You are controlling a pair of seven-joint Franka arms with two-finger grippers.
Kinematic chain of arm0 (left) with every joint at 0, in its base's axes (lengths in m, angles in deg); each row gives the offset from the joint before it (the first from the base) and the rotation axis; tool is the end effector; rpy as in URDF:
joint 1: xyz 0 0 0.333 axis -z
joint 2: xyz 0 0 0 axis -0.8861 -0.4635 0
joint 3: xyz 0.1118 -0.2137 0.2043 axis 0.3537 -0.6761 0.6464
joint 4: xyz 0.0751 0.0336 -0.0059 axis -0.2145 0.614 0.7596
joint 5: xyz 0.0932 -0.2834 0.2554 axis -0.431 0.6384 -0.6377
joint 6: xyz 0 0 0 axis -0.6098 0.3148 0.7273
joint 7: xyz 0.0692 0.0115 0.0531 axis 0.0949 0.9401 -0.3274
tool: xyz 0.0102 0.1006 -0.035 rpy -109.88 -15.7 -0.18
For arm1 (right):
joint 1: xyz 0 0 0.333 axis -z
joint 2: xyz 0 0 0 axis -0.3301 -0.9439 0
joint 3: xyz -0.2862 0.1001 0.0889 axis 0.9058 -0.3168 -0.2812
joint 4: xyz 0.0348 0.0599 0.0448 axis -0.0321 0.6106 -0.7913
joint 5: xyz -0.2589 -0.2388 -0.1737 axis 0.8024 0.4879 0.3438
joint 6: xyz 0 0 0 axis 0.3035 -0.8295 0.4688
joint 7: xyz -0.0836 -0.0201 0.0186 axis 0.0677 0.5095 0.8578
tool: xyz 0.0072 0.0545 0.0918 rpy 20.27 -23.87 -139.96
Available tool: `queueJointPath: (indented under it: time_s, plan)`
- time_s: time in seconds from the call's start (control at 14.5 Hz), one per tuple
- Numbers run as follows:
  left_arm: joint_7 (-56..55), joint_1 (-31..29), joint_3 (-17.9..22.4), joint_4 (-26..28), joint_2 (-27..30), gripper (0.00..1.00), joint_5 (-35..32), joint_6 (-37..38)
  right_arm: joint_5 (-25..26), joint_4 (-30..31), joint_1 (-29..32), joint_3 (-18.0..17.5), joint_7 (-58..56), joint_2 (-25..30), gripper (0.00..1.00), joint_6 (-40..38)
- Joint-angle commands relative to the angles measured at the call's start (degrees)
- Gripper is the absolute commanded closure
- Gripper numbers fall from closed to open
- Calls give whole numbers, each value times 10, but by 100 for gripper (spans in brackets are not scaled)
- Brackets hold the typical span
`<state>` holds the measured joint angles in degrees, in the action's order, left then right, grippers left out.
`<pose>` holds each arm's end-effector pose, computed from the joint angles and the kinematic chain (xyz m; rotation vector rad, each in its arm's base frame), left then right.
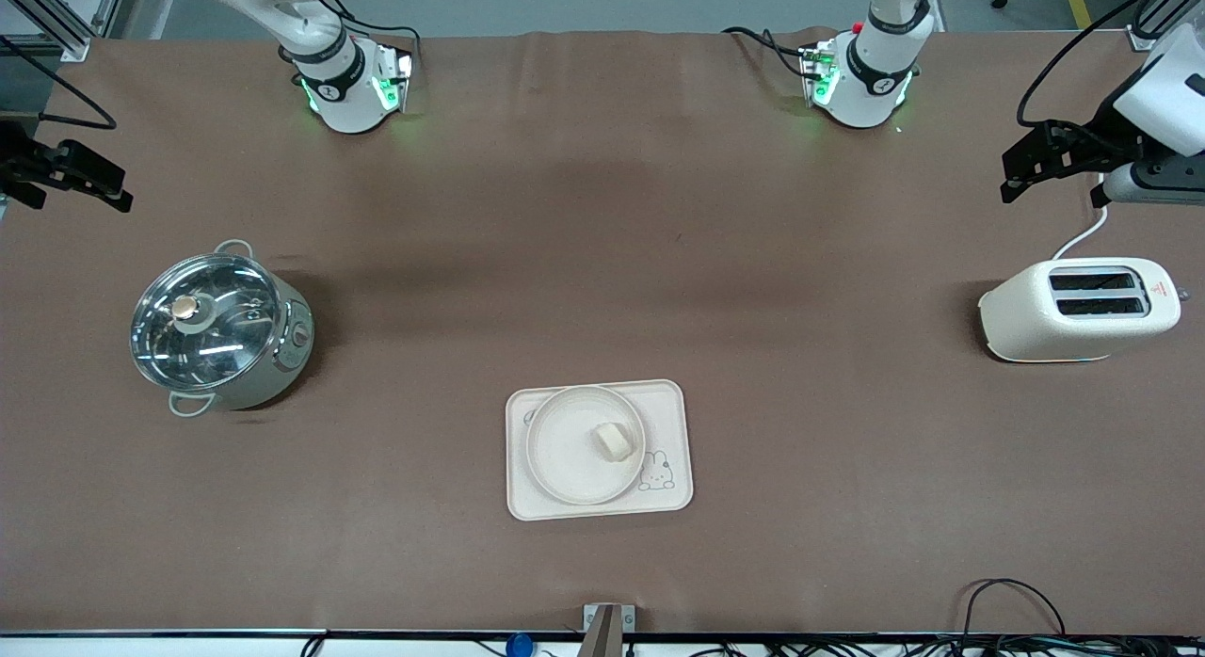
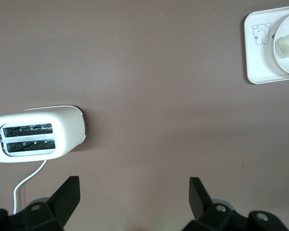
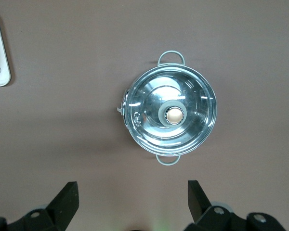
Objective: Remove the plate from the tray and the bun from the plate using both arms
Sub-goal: 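Reach the right gripper toward the white plate on the tray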
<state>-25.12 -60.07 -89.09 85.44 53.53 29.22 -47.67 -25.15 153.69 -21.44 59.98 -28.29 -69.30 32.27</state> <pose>0.5255 -0.0653 0.6533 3.1349 -0.1302 0.0239 0.5219 -0.0271 0.6417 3.1068 -0.0496 -0.0603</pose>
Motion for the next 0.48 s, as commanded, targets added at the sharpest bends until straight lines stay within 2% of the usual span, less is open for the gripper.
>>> queueJointPath:
  time_s: [0.0,0.14,0.28,0.42]
  plan:
    - [9,-4,-2,-23,-19,0,-11,10,-7,18,-33,-12,32,15,0,8]
    - [9,-3,-2,-23,-20,0,-11,10,-10,18,-90,-14,89,-3,0,21]
    - [9,-3,-1,-23,-22,0,-11,10,-20,18,-136,-14,154,-46,0,78]
    - [9,-3,-1,-23,-22,0,-11,10,-59,17,-170,-14,217,-94,0,150]
